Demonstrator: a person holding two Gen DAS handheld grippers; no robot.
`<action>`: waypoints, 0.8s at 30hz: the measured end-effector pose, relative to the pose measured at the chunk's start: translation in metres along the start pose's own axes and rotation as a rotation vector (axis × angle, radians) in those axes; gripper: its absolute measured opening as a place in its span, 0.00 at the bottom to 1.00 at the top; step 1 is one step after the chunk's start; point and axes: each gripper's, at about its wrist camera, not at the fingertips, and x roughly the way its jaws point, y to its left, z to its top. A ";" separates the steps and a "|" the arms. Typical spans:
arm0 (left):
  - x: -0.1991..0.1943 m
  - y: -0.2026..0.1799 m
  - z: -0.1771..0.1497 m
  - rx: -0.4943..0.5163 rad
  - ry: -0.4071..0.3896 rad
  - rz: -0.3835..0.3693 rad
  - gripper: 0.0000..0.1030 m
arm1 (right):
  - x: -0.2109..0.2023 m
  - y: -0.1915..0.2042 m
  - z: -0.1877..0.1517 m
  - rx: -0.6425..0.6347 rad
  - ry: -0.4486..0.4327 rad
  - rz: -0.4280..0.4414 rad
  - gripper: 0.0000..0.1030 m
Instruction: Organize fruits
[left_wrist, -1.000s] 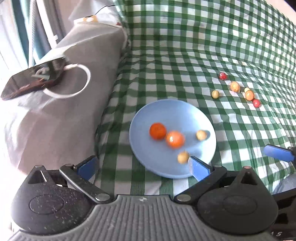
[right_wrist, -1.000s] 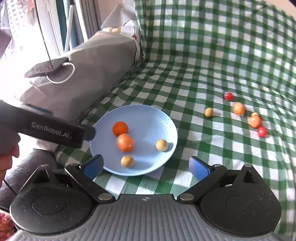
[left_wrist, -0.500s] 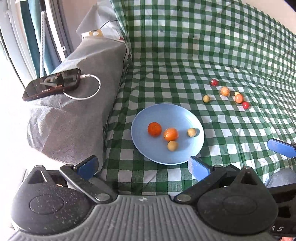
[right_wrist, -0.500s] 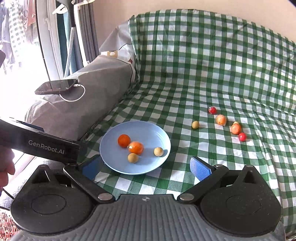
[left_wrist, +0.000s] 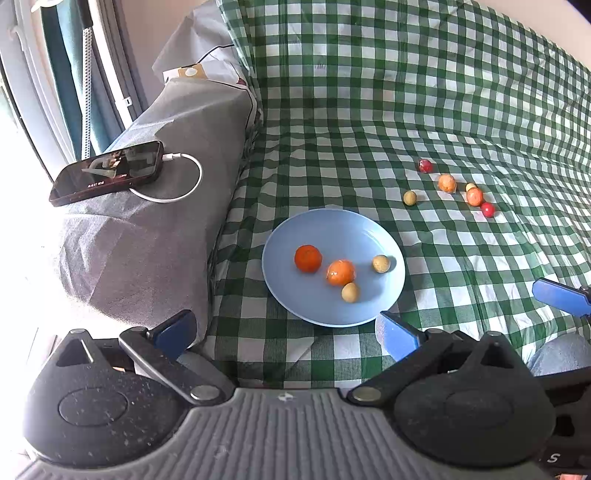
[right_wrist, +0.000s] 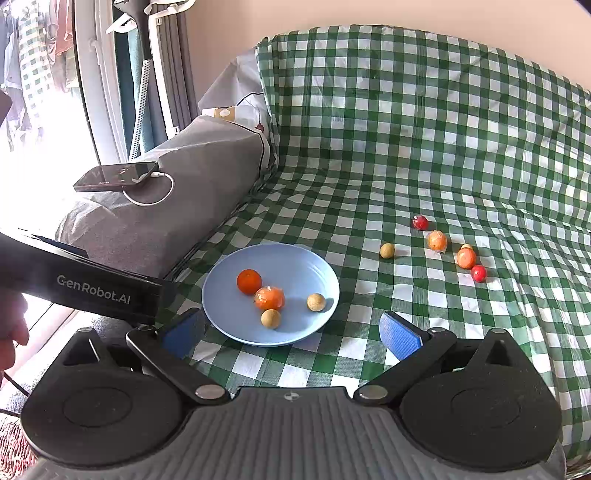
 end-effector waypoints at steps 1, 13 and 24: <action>0.000 0.000 0.001 0.001 0.001 0.000 1.00 | 0.000 0.000 0.000 0.000 0.002 0.001 0.98; 0.013 -0.001 0.003 0.013 0.028 0.007 1.00 | 0.012 -0.001 0.001 0.018 0.031 0.002 0.98; 0.043 -0.019 0.022 0.033 0.071 0.004 1.00 | 0.039 -0.024 0.006 0.060 0.047 -0.031 0.98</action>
